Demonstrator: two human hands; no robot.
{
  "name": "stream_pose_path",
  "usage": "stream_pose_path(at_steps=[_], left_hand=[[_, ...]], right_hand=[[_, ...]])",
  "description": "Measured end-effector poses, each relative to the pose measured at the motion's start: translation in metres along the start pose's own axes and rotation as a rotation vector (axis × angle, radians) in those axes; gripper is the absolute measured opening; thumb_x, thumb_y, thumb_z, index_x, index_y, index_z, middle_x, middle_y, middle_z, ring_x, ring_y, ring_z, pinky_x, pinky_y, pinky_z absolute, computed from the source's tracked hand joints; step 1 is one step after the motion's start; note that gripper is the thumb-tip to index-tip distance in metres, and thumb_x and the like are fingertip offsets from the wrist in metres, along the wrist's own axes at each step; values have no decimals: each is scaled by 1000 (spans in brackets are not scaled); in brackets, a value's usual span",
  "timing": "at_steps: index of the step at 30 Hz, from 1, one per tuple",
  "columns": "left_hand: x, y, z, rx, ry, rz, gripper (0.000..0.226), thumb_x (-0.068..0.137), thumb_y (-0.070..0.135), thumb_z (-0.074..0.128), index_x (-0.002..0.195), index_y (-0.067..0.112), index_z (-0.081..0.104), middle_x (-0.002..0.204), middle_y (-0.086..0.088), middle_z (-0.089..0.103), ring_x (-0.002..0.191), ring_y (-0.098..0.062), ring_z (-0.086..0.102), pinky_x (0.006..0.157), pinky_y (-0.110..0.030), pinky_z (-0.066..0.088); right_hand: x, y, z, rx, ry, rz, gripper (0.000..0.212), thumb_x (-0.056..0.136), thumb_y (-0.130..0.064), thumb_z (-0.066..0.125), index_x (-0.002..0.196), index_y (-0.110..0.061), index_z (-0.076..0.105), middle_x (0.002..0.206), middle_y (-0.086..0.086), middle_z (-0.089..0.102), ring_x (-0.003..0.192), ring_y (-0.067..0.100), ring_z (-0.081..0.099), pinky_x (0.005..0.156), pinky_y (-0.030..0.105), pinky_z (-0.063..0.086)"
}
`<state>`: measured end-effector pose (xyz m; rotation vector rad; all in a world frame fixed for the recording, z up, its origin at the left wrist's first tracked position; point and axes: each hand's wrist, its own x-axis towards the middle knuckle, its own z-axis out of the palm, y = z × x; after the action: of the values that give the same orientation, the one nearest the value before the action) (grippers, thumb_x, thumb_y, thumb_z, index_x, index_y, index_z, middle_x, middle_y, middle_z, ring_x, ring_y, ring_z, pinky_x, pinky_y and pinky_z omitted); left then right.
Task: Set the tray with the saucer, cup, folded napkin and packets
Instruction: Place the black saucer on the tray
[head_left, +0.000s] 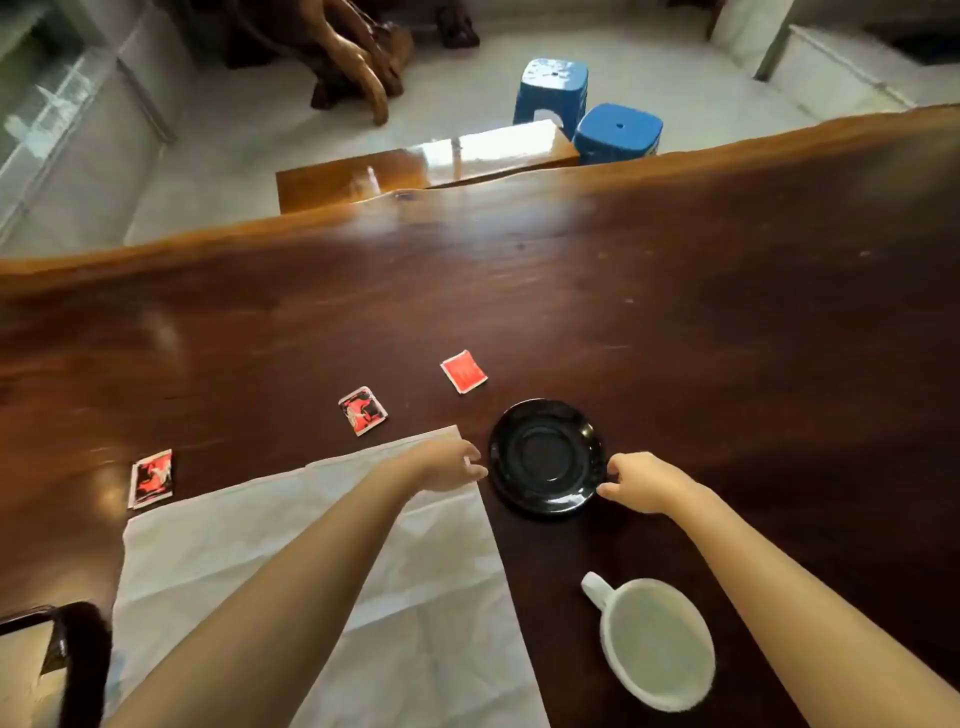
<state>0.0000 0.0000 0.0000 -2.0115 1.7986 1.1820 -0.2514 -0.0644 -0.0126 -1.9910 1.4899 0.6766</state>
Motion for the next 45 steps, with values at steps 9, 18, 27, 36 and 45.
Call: stream_pose_path(at_steps=[9,18,27,36,45], left_hand=[[50,19,1,-107,68,-136,20,91,27,55,82,10,49,74,-7,62,61,-23,68,53,-28,49],[62,25,17,-518,149,-209,23,87,6,59,107,12,49,106,-11,58,91,-29,65,69,-38,59],[39,22,20,-733,190,-184,24,87,6,61,103,18,49,103,-5,58,89,-27,67,67,-37,61],[-24,9,0,-1115,279,-178,33,84,-1,63,115,7,55,86,-9,64,73,-24,69,56,-35,61],[-112,-43,1,-1454,368,-76,17,83,0,63,99,7,67,79,-11,72,64,-20,72,55,-32,59]], right_hand=[[36,1,-6,100,65,16,29,90,-31,53,106,-8,46,112,13,58,92,28,58,71,35,46],[51,1,7,480,101,53,18,89,-16,57,101,-6,47,104,12,58,64,24,69,55,31,55],[35,1,5,691,166,41,17,86,-9,61,100,-3,54,96,10,59,66,21,68,62,42,60],[-11,-32,-18,895,316,-112,21,85,0,59,104,-6,65,89,11,68,72,18,66,48,28,56],[-86,-100,-35,1016,284,-308,28,84,3,59,111,-6,66,86,11,70,70,25,68,51,30,58]])
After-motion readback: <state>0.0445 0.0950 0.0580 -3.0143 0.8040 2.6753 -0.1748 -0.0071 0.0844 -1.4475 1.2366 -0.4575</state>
